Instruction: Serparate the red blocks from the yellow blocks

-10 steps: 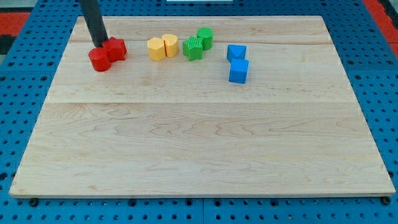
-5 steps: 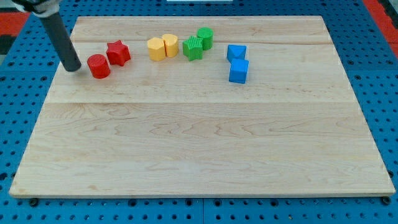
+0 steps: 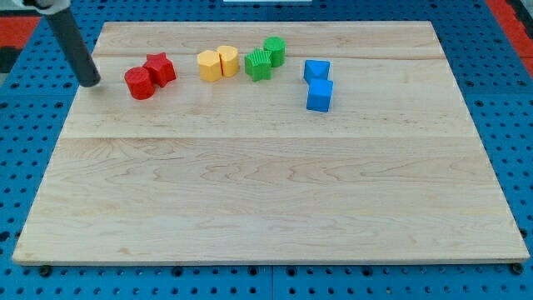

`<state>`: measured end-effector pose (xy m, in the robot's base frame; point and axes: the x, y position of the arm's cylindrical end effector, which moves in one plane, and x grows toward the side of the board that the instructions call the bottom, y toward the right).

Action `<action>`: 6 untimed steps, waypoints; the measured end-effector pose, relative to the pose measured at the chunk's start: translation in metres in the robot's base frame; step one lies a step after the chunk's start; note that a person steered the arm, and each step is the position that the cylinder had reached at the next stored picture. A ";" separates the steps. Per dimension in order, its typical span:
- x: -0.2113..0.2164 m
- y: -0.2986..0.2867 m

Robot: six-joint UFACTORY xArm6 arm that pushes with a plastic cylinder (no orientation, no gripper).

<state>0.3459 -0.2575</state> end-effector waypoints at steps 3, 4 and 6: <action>0.061 0.057; 0.067 0.031; 0.065 -0.047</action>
<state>0.4110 -0.3045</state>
